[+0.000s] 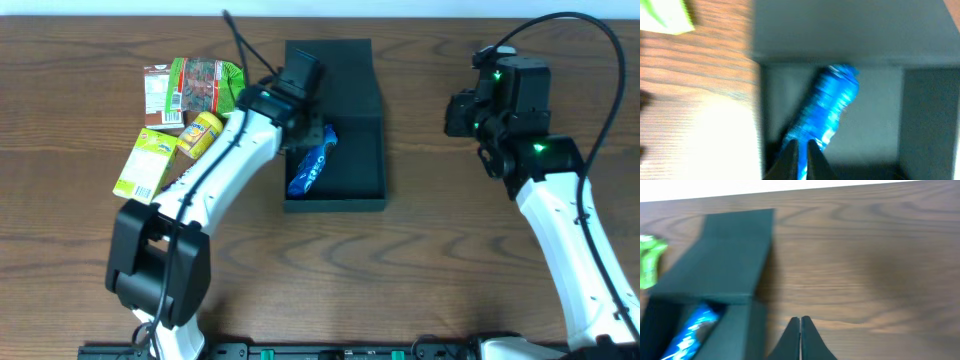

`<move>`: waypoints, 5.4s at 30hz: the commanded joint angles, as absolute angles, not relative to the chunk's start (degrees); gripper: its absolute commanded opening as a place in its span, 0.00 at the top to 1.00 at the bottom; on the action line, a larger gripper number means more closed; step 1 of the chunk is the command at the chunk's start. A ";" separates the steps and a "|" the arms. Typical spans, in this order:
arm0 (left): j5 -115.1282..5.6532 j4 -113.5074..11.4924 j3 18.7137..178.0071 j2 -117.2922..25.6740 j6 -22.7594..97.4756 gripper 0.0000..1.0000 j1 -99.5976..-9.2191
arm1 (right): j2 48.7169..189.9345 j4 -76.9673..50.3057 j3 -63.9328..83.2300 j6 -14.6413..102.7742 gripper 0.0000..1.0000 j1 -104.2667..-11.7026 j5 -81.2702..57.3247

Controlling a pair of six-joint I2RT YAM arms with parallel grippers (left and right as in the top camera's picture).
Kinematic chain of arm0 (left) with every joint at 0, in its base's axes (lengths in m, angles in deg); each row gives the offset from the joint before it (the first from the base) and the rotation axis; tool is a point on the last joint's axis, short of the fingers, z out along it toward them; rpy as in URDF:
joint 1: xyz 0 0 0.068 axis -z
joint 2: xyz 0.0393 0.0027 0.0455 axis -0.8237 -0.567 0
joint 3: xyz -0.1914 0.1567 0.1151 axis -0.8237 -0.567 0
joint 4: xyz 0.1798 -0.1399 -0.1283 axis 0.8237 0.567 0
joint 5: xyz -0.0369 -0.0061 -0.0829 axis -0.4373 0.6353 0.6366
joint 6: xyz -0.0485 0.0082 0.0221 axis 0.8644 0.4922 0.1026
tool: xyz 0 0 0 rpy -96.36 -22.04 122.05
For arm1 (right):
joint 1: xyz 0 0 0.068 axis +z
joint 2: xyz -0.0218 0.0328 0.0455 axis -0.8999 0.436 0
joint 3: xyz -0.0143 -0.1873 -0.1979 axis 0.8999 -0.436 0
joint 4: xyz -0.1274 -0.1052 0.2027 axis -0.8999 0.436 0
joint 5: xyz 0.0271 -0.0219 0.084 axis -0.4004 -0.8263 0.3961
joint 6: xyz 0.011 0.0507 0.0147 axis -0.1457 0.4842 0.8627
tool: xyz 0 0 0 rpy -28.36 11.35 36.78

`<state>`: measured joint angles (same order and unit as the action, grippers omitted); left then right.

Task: Pack container
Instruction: 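Lower the Oreo pack into the box and open the left gripper, then push the Oreo pack against the box's left wall with the right gripper, then grasp the green gummy bag with the left gripper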

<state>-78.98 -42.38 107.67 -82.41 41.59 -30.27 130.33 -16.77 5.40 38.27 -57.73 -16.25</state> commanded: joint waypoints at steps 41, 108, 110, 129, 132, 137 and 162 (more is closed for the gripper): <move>-67.24 -59.32 91.61 -84.18 39.25 0.94 -38.90 | 163.33 -31.72 7.19 48.35 0.98 -35.68 -20.42; -91.98 -69.60 97.40 -84.55 11.32 0.25 -41.94 | 148.19 -32.18 8.00 41.68 0.01 -41.89 -5.86; -91.96 -71.17 97.40 -85.88 10.44 0.25 -41.92 | 148.19 -31.59 8.00 41.68 0.01 -42.41 -5.86; -101.23 -77.03 97.40 -95.35 0.45 0.13 -41.57 | 148.19 -27.37 8.00 41.42 0.01 -44.40 -6.28; -101.21 -78.75 97.40 -95.74 0.50 0.13 -41.55 | 148.19 -27.35 8.00 41.42 0.01 -44.49 -6.30; -101.27 -79.98 97.40 -96.29 0.45 0.12 -41.57 | 148.19 -27.40 8.00 41.42 0.01 -44.49 -6.32; -108.48 -78.51 103.08 -98.10 0.45 0.94 -41.33 | 148.19 -27.42 8.00 41.47 0.01 -45.54 -7.98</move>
